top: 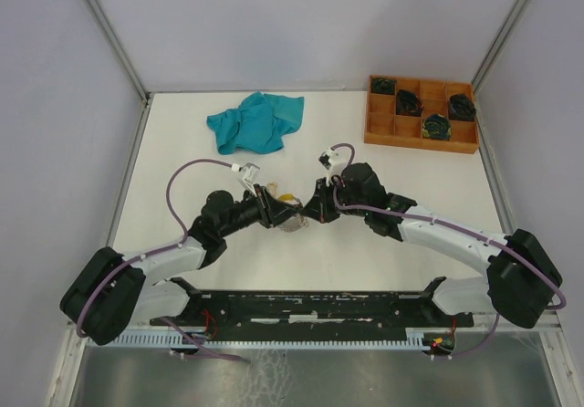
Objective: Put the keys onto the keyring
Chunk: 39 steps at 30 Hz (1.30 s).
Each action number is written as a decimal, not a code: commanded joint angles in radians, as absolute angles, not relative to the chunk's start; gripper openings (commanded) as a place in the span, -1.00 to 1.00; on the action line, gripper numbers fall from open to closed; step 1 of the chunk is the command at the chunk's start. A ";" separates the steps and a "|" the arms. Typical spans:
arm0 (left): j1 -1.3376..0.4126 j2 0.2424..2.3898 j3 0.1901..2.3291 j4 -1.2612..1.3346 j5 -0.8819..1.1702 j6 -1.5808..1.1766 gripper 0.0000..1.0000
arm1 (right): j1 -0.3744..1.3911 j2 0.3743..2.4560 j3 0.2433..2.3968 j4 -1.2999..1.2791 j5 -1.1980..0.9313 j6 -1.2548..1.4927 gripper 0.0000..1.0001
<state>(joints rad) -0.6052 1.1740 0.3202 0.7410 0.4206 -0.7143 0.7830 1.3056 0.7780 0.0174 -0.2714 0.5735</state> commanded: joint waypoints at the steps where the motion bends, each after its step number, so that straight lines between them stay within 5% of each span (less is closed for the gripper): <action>1: -0.595 1.204 0.318 0.829 0.451 -0.762 -0.32 | 0.776 1.290 0.775 0.117 -0.288 0.594 -0.90; 22: -0.594 1.275 0.303 1.019 0.501 -0.883 -0.56 | 0.740 1.325 0.692 0.326 -0.354 0.717 -0.74; 28: -0.589 1.271 0.275 1.048 0.474 -0.902 -0.94 | 0.726 1.312 0.677 0.339 -0.357 0.722 -0.62; 39: -0.577 1.264 0.243 1.048 0.426 -0.914 -0.95 | 0.709 1.277 0.666 0.343 -0.385 0.714 -0.26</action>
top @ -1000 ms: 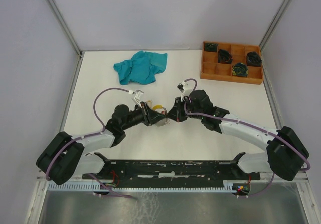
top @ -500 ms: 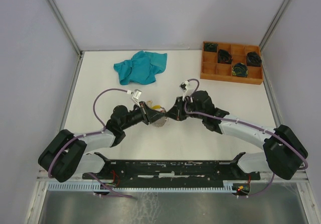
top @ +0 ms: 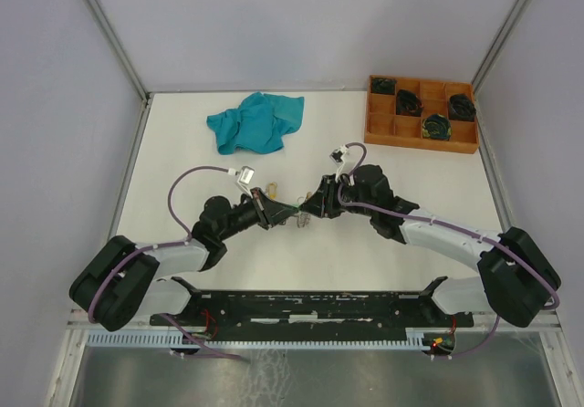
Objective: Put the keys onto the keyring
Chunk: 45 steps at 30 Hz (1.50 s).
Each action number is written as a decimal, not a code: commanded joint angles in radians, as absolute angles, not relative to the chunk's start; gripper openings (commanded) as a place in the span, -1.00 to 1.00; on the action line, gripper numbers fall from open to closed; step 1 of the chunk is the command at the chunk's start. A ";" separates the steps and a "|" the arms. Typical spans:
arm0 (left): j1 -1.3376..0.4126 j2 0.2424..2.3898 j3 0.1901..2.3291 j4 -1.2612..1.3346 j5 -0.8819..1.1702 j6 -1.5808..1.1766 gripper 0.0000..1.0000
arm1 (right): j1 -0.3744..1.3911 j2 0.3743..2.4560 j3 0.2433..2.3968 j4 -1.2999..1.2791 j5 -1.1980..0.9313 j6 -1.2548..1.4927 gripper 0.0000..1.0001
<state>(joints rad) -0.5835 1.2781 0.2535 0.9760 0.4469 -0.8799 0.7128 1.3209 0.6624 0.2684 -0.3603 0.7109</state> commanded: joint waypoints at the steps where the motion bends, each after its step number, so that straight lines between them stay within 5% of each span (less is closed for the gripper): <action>1: -0.577 1.265 0.240 1.046 0.423 -0.914 -0.95 | 0.709 1.272 0.668 0.337 -0.386 0.707 -0.22; 16: -0.569 1.233 0.252 0.975 0.384 -0.968 -0.95 | 0.707 1.152 0.778 -0.035 -0.482 0.034 -0.09; 23: -0.569 1.140 0.382 0.566 0.341 -0.935 -0.95 | 0.715 1.145 0.765 -0.023 -0.492 -0.179 -0.10; 35: -0.569 1.053 0.459 0.422 0.360 -0.607 -0.95 | 0.717 1.207 0.854 -0.102 -0.460 -0.226 -0.11; 45: -0.576 1.132 0.428 0.653 0.435 -0.420 -0.95 | 0.653 1.317 0.950 -0.147 -0.625 -0.142 -0.15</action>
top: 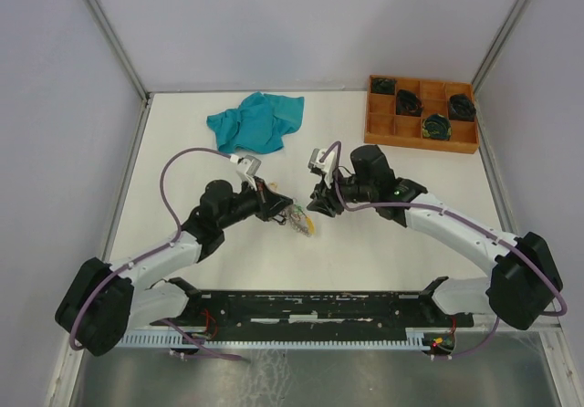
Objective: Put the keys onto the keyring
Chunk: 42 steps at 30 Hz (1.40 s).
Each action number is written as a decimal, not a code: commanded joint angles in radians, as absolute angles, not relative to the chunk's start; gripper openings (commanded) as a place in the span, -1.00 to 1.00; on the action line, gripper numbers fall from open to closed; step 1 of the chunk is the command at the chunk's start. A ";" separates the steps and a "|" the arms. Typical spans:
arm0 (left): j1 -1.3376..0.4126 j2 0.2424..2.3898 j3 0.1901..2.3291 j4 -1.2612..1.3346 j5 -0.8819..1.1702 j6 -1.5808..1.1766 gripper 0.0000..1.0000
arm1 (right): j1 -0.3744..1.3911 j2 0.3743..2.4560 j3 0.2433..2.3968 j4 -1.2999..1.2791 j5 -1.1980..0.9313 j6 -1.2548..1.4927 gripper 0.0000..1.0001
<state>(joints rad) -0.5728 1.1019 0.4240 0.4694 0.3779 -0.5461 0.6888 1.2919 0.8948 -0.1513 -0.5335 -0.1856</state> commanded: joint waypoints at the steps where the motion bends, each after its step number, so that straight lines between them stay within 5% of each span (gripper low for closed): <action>1: -0.579 1.143 0.424 0.686 0.443 -0.411 -0.95 | 0.646 1.320 0.954 -0.149 -0.638 -0.137 -0.15; 14: -0.597 1.256 0.397 1.028 0.519 -0.353 -0.95 | 0.554 1.312 0.927 -0.076 -0.738 -0.085 -0.24; 42: -0.617 1.255 0.359 1.184 0.608 -0.383 -0.95 | 0.542 1.326 0.909 -0.021 -0.907 -0.103 -0.56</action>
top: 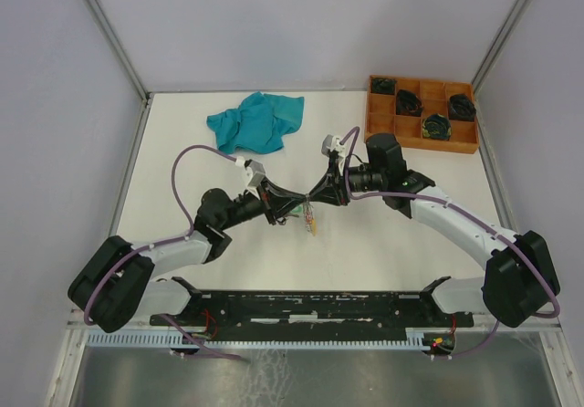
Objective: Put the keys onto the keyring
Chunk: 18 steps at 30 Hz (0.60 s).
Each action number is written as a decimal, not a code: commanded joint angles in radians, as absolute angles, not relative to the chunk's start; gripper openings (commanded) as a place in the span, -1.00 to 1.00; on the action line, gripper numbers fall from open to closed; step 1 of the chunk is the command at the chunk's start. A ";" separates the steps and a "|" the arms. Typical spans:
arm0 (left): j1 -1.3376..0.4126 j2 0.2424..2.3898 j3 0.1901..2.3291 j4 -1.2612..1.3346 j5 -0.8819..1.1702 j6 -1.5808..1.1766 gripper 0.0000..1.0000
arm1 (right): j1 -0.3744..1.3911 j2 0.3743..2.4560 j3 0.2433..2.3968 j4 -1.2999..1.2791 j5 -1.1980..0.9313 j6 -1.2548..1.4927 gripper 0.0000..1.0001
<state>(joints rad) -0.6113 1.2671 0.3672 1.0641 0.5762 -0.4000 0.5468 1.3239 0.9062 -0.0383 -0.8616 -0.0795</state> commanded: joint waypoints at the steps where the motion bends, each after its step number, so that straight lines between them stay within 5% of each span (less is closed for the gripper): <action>1: -0.617 1.258 0.359 1.193 0.616 -0.388 -0.95 | 0.542 1.325 0.910 -0.021 -0.911 -0.106 -0.58; 12: -0.620 1.271 0.357 1.201 0.635 -0.397 -0.94 | 0.542 1.299 0.932 -0.113 -0.936 -0.181 -0.99; 18: -0.621 1.253 0.360 1.072 0.595 -0.354 -0.64 | 0.545 1.257 0.983 -0.255 -0.881 -0.260 -0.99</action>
